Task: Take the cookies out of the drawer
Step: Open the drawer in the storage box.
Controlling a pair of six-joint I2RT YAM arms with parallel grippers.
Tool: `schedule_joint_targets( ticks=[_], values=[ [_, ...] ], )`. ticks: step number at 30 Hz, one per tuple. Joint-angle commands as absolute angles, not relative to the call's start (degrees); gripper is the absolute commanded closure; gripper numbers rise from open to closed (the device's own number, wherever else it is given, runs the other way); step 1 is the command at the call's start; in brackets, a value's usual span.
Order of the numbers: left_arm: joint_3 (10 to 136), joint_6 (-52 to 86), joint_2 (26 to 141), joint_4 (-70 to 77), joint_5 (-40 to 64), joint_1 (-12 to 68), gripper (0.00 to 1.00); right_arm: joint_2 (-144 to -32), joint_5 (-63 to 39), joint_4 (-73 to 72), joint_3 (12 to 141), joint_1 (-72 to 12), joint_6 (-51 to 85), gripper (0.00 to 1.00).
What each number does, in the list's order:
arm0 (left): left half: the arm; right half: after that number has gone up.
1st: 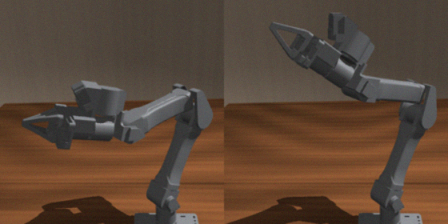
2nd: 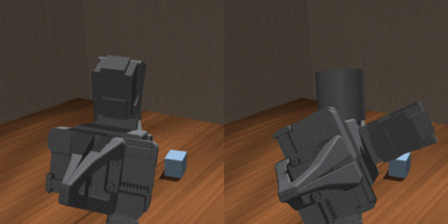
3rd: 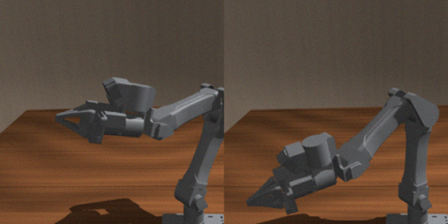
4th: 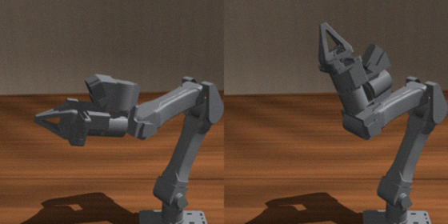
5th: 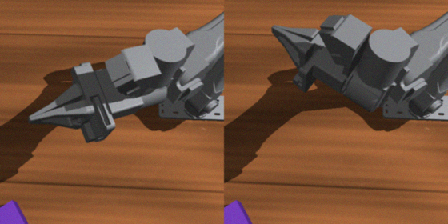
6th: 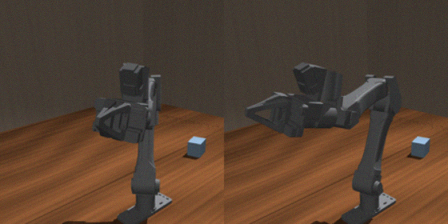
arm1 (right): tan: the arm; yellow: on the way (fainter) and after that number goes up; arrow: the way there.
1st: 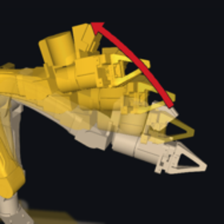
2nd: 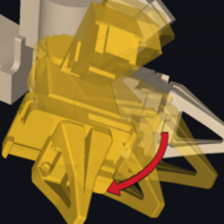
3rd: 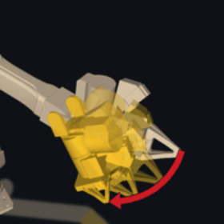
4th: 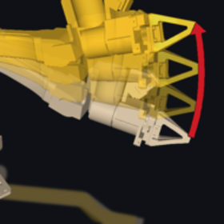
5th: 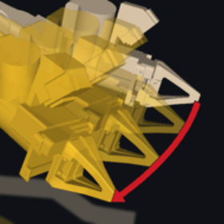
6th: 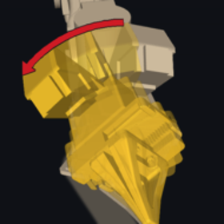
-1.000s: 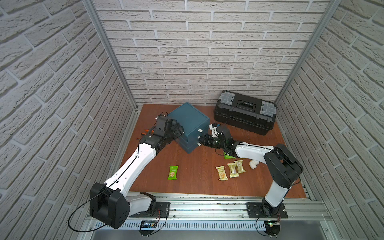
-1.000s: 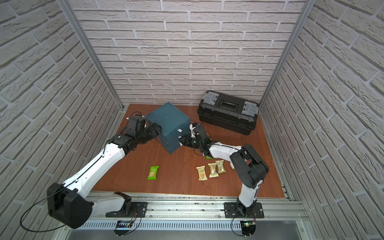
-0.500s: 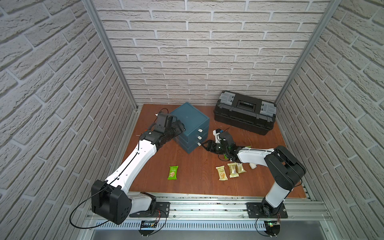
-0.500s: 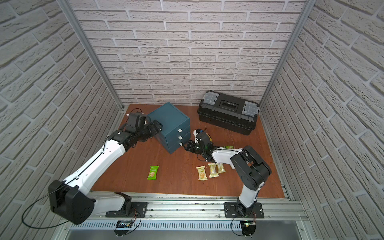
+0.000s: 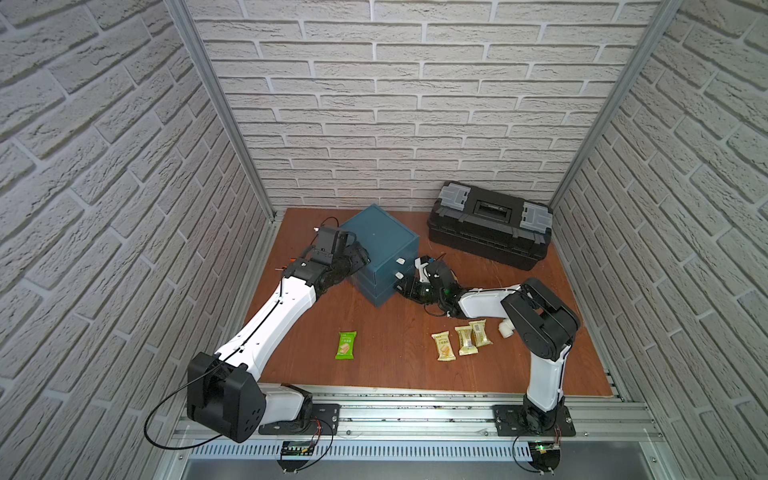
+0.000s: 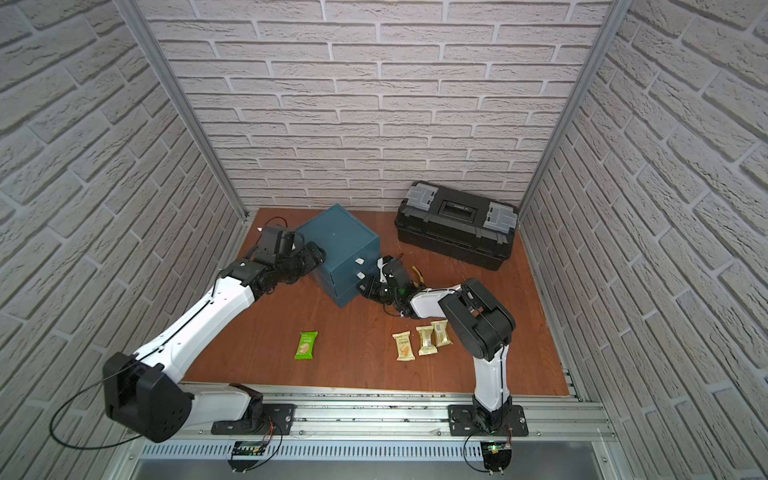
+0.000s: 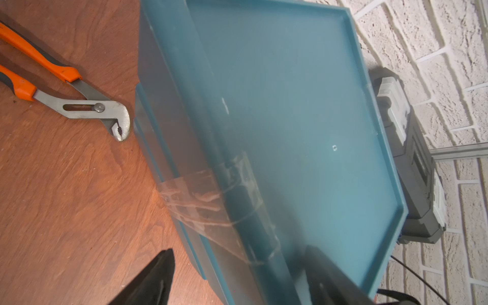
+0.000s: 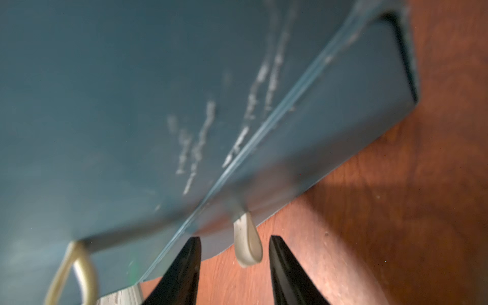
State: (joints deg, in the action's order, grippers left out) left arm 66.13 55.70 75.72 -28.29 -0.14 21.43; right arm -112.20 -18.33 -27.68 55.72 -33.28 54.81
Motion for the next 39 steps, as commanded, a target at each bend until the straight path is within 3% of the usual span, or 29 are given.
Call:
schedule_joint_targets(
  ticks=[1, 8, 15, 39],
  values=[
    [64.68, 55.62, 76.2, -29.97, -1.31, 20.75, 0.21, -112.94, -19.32, -31.69, 56.69, -33.83, 55.96, 0.62],
    [64.59, 55.63, 76.48, -30.15, -1.17, 20.74, 0.23, -115.7, -18.93, -33.65, 56.56, -33.84, 56.82, 0.84],
    [64.25, 55.62, 76.12, -30.19, -1.32, 20.75, 0.24, -113.73, -19.08, -34.44, 53.72, -33.84, 55.86, 0.96],
    [62.49, 55.68, 74.11, -30.94, -1.58, 20.39, 0.24, -96.25, -20.15, -26.38, 36.82, -33.84, 49.0, 0.98]
  ],
)
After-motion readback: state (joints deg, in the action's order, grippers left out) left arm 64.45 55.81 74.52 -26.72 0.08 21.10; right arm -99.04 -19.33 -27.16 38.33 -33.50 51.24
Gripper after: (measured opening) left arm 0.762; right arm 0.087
